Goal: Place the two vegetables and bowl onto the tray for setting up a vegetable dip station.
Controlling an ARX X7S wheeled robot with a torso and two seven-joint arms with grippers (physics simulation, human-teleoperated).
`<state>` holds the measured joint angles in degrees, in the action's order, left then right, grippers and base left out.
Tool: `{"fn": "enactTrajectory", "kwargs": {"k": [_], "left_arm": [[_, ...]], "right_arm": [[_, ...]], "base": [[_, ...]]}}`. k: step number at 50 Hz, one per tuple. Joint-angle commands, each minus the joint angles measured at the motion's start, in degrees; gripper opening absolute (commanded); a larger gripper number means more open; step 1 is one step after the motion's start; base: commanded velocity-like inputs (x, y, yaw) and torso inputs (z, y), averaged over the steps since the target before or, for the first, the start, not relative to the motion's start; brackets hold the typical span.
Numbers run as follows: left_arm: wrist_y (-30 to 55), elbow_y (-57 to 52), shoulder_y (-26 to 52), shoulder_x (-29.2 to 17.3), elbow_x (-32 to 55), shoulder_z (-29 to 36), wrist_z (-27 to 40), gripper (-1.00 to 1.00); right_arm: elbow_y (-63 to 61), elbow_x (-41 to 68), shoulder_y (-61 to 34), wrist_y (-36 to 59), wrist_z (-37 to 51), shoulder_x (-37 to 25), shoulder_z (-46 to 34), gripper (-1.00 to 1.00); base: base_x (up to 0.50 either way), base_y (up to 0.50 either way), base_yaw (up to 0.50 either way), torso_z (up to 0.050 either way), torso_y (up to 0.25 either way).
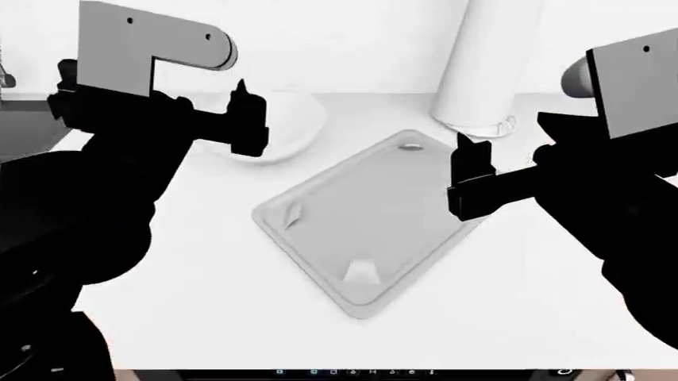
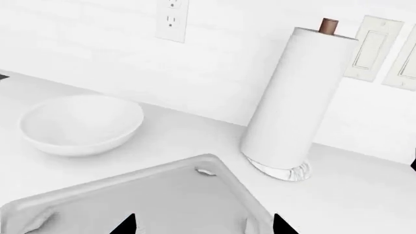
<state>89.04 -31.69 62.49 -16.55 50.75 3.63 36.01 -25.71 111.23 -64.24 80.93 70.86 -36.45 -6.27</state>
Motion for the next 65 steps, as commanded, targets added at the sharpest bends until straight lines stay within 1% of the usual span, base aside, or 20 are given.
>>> {"fn": "enactTrajectory", "kwargs": {"k": [1,4,9,11,17,18,21,25,27,28,30,31,33,41,44,47,52,55,63,65], "left_arm": [[0.6,5.3,4.0,-2.0,9.9,-2.2,8.5,1.0],[0.5,6.2,4.4,-3.1,15.8,-3.1,13.1,1.0],[-0.1,8.1,4.4,-4.0,19.7,-3.1,15.2,1.0],[0.0,9.5,4.8,-4.2,22.0,-4.2,17.0,1.0],[0.0,13.5,6.4,-5.9,26.7,-3.9,21.8,1.0],[0.6,15.9,7.1,-6.4,29.7,-3.2,25.8,1.0],[0.4,21.0,10.5,-9.0,33.2,0.3,26.7,1.0],[-1.4,29.5,15.0,-10.3,30.7,2.6,23.5,1.0],[-2.1,30.9,15.9,-10.9,29.9,3.3,22.6,1.0],[-2.2,31.3,15.8,-10.9,30.3,3.2,22.5,1.0],[-1.9,31.1,15.3,-11.0,31.5,3.4,23.3,1.0],[-0.8,31.1,15.1,-10.6,33.5,3.7,24.4,1.0],[-1.1,31.3,15.1,-10.7,34.6,4.0,25.1,1.0],[-2.5,35.3,14.3,-12.0,35.4,5.2,22.6,1.0],[-1.7,37.4,13.9,-12.1,37.7,5.5,23.5,1.0],[-3.3,41.0,15.0,-12.1,35.6,6.5,22.7,1.0],[-5.0,48.5,18.6,-11.6,29.5,11.9,15.8,1.0],[-5.5,51.3,19.7,-11.2,28.8,12.6,15.3,1.0],[-8.1,53.4,18.0,-10.7,28.2,12.6,15.3,1.0],[-10.3,55.1,17.8,-10.8,26.0,13.7,12.6,1.0]], "right_arm": [[0.1,2.7,-1.5,-1.3,1.8,-1.3,-2.3,1.0],[-0.1,2.9,-1.6,-1.5,1.9,-1.7,-2.6,1.0],[-1.0,4.1,-1.6,-2.2,2.0,-2.2,-3.0,1.0],[-1.2,4.6,-1.4,-2.4,1.9,-2.5,-3.0,1.0],[-2.4,5.2,-1.5,-3.4,1.9,-3.3,-2.4,1.0],[-1.3,6.1,-1.6,-4.3,4.2,-4.2,-3.8,1.0],[-2.0,6.1,-1.4,-4.3,3.1,-4.2,-3.2,1.0],[-1.0,5.6,-2.2,-4.4,3.9,-4.6,-4.3,1.0],[-2.7,4.9,-2.6,-3.9,2.6,-4.6,-3.0,1.0],[-3.8,4.6,-2.3,-3.6,1.0,-4.4,-1.7,1.0],[-3.5,6.2,-2.2,-4.2,2.6,-5.3,-3.2,1.0],[-2.9,7.2,-1.6,-4.9,3.4,-5.8,-4.0,1.0],[-3.6,6.3,-1.3,-5.2,2.7,-5.4,-2.9,1.0],[-3.4,6.7,-1.8,-5.3,3.0,-5.8,-4.5,1.0],[-3.4,6.4,-1.9,-5.2,2.7,-5.8,-4.8,1.0],[-3.3,6.4,-2.3,-5.4,2.5,-5.7,-5.1,1.0],[-3.5,6.7,-2.4,-5.7,2.3,-6.1,-5.1,1.0],[-3.5,5.9,-1.9,-5.4,1.6,-6.1,-5.0,1.0],[-4.1,4.7,-0.2,-5.8,0.2,-6.4,-3.8,1.0],[-4.0,4.1,0.0,-5.8,-0.1,-6.3,-3.8,1.0]], "base": [[0.5,0.0,0.0,0.0,0.0],[0.5,0.0,0.0,0.0,0.0],[0.5,0.0,0.0,0.0,0.002],[0.5,0.0,0.0,0.0,0.0],[0.5,0.0,0.0,0.0,0.002],[0.34,0.0,0.0,0.0,0.0],[0.0,0.0,0.0,0.0,0.004],[0.0,0.0,0.0,0.0,0.0],[0.0,0.0,0.0,0.0,0.0],[0.03,0.0,0.0,0.0,0.0],[0.5,0.0,0.0,0.0,0.0],[0.5,0.0,0.0,0.0,0.0],[0.12,0.0,0.0,0.0,0.0],[0.0,0.0,0.0,0.0,0.0],[0.0,0.0,0.0,0.0,0.0],[0.0,0.0,0.0,0.0,0.0],[0.0,0.0,0.0,0.0,0.0],[0.0,0.0,0.0,0.0,0.0],[0.0,0.0,0.0,0.0,0.0],[0.0,0.0,0.0,0.0,0.0]]}}
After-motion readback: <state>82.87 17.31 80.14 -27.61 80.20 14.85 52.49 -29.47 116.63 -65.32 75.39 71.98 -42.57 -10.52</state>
